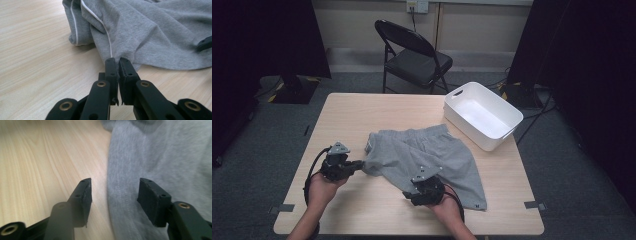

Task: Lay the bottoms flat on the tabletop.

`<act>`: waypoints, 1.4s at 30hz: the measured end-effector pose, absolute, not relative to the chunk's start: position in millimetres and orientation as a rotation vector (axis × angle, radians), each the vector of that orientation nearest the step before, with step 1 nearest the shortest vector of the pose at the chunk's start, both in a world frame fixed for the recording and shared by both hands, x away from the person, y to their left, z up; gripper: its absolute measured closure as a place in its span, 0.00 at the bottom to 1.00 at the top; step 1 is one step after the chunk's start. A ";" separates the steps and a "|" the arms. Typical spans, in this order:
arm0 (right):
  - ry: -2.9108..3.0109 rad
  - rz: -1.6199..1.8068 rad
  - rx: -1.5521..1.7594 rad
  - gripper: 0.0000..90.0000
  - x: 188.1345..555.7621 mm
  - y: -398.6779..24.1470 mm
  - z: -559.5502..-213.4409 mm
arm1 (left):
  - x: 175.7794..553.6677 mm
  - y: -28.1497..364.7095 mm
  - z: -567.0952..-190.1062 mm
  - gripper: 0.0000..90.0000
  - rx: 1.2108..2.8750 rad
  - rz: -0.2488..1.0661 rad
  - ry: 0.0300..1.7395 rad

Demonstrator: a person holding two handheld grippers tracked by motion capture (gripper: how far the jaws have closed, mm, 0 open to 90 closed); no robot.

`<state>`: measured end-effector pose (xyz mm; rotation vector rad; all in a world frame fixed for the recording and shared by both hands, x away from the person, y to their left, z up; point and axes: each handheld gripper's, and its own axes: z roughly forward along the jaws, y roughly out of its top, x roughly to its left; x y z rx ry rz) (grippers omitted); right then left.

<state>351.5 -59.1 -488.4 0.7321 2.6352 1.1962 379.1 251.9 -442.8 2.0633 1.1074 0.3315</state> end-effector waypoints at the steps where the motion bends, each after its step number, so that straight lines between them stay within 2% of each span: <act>1: 2.636 1.174 0.725 0.47 351.2 -57.3 -490.6 | 378.7 251.1 -442.5 0.96 2.063 0.328 1.106; 7: 2.637 1.144 0.745 0.49 350.8 -57.6 -495.5 | 379.7 247.7 -442.7 0.96 2.075 0.321 1.093; 11: 2.620 1.122 0.707 0.54 349.7 -58.1 -496.4 | 379.9 247.5 -442.1 0.96 2.069 0.320 1.094; 19: 2.572 1.133 0.767 0.69 350.8 -60.8 -497.4 | 379.3 249.7 -443.2 0.96 2.056 0.289 1.101; 22: 2.571 1.132 0.774 0.72 351.5 -61.4 -497.2 | 378.5 249.7 -444.2 0.96 2.052 0.293 1.112; 34: 2.546 1.110 0.812 0.92 354.9 -63.4 -496.4 | 377.8 249.4 -443.8 0.96 2.045 0.280 1.110; 42: 2.532 1.120 0.831 0.95 352.6 -63.2 -497.1 | 377.4 250.6 -443.0 0.96 2.047 0.274 1.114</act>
